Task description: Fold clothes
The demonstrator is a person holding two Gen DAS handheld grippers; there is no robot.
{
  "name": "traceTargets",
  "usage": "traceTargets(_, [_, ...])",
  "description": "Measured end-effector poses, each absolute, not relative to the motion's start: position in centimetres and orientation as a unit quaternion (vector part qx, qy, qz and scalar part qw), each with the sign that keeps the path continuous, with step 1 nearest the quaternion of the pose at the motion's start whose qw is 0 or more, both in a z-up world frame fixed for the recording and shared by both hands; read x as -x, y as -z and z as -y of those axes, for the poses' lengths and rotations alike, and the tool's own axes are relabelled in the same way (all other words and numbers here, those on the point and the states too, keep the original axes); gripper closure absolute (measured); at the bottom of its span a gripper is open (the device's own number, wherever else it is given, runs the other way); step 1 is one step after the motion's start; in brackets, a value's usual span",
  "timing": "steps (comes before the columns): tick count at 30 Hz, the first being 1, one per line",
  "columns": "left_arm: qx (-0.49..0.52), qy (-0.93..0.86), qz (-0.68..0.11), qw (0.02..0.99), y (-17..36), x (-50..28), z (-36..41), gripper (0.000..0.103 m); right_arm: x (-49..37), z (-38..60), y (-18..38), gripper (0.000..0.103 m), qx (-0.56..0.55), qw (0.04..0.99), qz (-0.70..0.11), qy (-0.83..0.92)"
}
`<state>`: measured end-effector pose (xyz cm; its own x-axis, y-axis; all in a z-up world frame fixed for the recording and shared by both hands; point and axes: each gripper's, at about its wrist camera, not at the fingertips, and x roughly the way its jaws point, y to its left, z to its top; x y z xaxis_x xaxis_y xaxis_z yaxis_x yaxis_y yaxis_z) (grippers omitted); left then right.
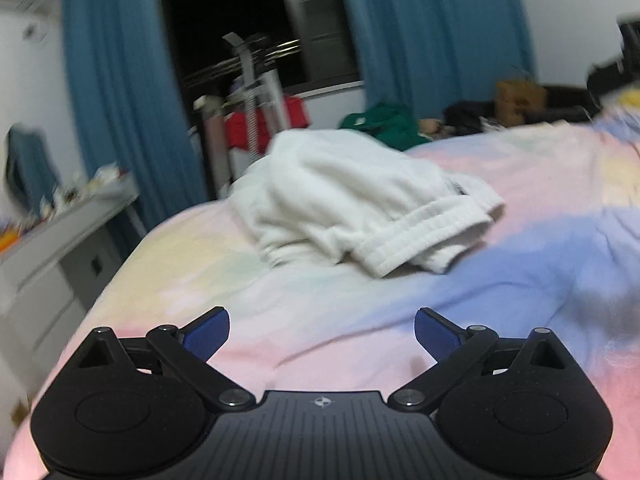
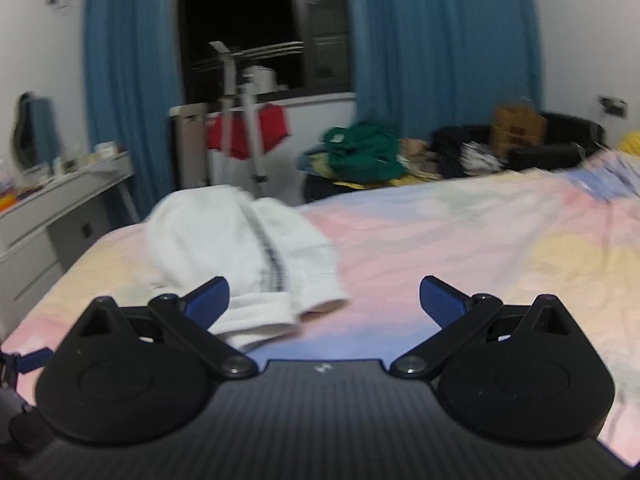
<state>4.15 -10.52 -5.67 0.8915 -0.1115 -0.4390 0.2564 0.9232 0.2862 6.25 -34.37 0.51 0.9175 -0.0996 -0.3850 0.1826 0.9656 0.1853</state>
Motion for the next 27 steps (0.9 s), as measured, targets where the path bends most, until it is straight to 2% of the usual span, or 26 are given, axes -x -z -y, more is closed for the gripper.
traceTargets(5, [-0.249,0.117,-0.177,0.945,7.4,-7.2,16.4,0.003,-6.2,40.4,0.8,0.0,-0.235,0.949,-0.189,0.095])
traceTargets(15, [-0.345,0.116,-0.126,0.923,11.0,-13.5,25.6,0.004,-8.2,42.9,4.1,0.0,-0.304,0.925,-0.215,0.079])
traceTargets(17, [-0.345,0.1,-0.128,0.924,11.3,-14.8,26.7,0.014,-8.5,43.4,4.5,0.0,-0.312,0.922,-0.216,0.081])
traceTargets(21, [-0.338,0.092,-0.099,0.931,11.1,-15.8,28.0,0.017,-9.1,44.0,5.6,0.0,-0.326,0.915,-0.223,0.082])
traceTargets(23, [-0.336,0.092,-0.076,0.934,10.8,-15.7,28.5,0.028,-9.4,44.0,5.8,0.0,-0.325,0.916,-0.221,0.079])
traceTargets(27, [-0.291,0.087,-0.045,0.952,7.3,-14.9,27.7,0.04,-9.6,43.5,5.8,0.0,-0.312,0.923,-0.213,0.073])
